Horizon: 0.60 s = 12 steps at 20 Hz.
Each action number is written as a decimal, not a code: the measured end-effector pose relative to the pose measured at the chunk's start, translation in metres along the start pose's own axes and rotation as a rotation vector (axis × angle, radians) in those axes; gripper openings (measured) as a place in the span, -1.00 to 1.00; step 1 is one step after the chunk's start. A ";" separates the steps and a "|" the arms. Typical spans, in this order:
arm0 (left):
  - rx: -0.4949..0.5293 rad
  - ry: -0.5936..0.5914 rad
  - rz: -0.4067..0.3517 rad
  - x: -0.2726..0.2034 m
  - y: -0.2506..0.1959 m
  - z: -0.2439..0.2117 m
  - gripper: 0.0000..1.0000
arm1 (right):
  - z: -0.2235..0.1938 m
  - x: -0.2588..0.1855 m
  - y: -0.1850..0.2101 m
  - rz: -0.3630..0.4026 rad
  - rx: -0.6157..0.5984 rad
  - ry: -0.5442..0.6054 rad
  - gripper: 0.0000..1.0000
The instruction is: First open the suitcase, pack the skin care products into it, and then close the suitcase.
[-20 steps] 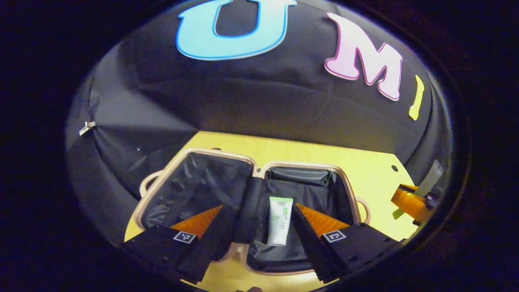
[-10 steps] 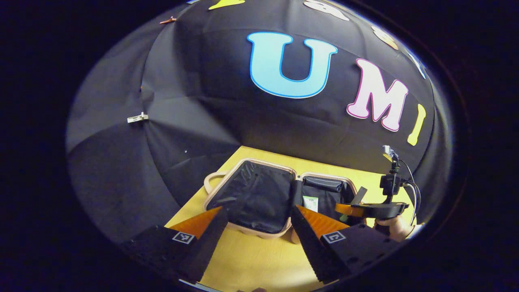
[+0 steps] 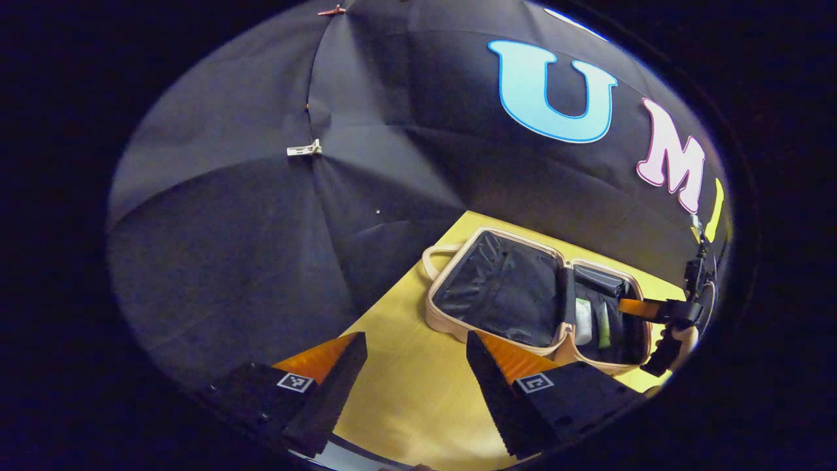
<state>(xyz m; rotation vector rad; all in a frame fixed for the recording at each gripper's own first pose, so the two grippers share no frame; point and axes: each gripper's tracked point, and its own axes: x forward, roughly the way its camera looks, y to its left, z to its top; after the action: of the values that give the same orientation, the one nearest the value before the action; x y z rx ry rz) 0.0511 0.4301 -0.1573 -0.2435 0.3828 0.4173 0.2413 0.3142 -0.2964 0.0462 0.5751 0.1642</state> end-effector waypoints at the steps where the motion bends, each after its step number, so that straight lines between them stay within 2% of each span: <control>1: -0.014 -0.020 -0.006 0.010 0.000 0.008 0.93 | 0.006 -0.008 -0.002 0.000 -0.021 -0.022 0.70; 3: -0.052 -0.057 -0.040 0.037 -0.006 0.029 0.92 | 0.019 -0.029 -0.005 0.007 -0.046 -0.080 0.99; 5: -0.094 -0.083 -0.082 0.073 -0.007 0.050 0.92 | 0.026 -0.048 -0.010 0.008 -0.070 -0.124 0.95; 8: -0.141 -0.013 -0.118 0.137 -0.004 0.063 0.92 | 0.027 -0.081 -0.024 0.001 -0.093 -0.157 0.94; 12: -0.104 0.017 -0.136 0.211 0.000 0.077 0.89 | 0.019 -0.116 -0.043 0.002 -0.091 -0.154 0.95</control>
<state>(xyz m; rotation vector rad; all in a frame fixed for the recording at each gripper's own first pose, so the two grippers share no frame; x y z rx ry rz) 0.2530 0.5271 -0.1746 -0.3728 0.3595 0.3018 0.1619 0.2525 -0.2225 -0.0291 0.4139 0.1872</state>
